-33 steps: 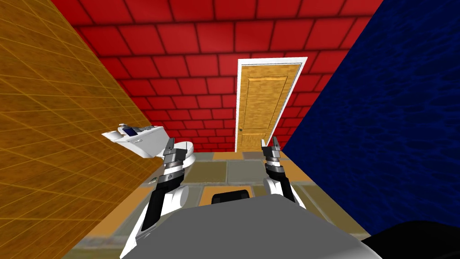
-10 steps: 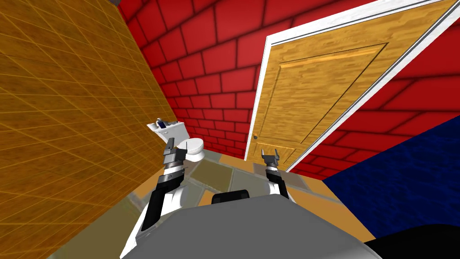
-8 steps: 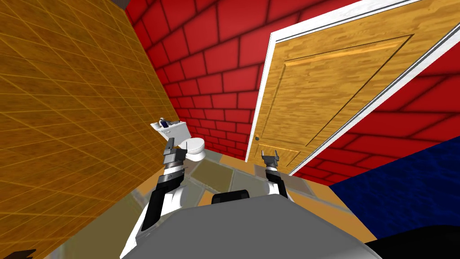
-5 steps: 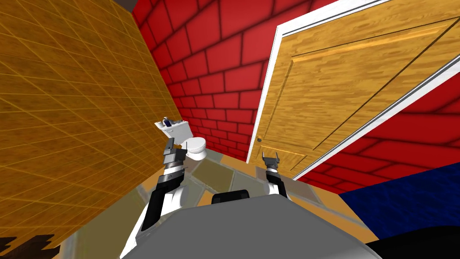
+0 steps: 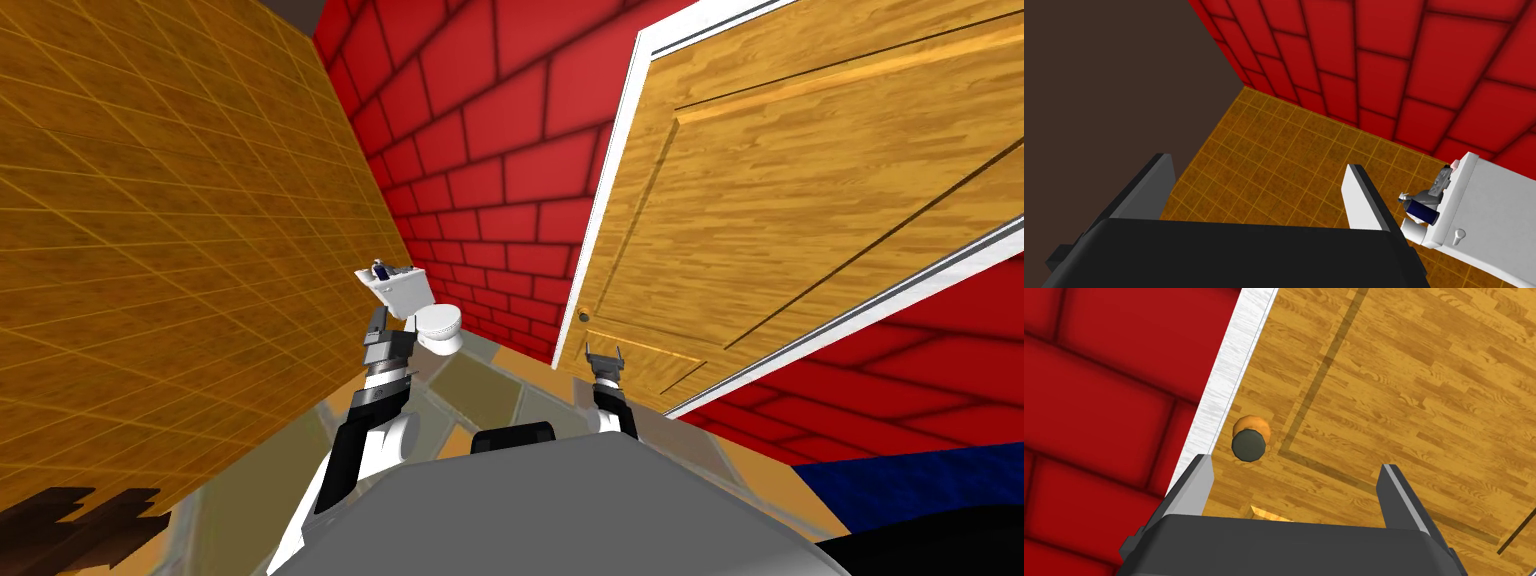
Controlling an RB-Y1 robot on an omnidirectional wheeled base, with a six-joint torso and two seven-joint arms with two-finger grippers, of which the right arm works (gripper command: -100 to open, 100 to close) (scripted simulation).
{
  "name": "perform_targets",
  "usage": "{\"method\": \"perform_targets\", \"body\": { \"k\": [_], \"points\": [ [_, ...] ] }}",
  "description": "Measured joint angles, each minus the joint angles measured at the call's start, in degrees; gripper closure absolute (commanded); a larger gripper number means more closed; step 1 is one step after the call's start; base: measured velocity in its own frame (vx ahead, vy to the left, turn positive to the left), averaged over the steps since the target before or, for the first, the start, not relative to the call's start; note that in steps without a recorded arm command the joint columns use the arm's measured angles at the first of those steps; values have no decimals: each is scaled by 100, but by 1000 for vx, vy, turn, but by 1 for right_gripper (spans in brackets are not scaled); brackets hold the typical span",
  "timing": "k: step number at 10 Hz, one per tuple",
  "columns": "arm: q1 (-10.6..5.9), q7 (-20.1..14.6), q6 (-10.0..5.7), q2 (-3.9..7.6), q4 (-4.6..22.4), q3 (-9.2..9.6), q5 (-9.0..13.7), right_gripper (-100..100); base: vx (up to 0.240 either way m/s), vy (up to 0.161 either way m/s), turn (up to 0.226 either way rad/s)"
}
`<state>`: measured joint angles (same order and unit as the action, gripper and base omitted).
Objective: Pull the door open
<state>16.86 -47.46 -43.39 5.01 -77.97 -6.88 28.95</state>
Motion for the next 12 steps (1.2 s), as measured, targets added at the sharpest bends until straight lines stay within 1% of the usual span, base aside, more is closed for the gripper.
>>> {"method": "perform_targets", "body": {
  "k": [1, 4, 6, 7, 8, 10, 11, 12],
  "points": [
    [-62, -89, -44, 11, 158, -16, 48, -100, 44, -55, 126],
    [-158, -446, -126, 10, 540, -72, 247, -100, 64, -76, 128],
    [-172, -650, -133, -20, 688, -107, 376, -100, 68, -69, 116],
    [-206, -759, -139, -18, 802, -129, 444, -100, 64, -61, 104],
    [-246, -852, -159, -41, 917, -144, 500, -100, 52, -66, 111],
    [-342, -1065, -233, -41, 1209, -173, 609, -100, 55, -64, 111],
    [-365, -1168, -284, -62, 1333, -176, 655, -100, 72, -59, 133],
    [-369, -1284, -287, -75, 1412, -201, 735, -100, 97, -79, 96]
  ]
}}
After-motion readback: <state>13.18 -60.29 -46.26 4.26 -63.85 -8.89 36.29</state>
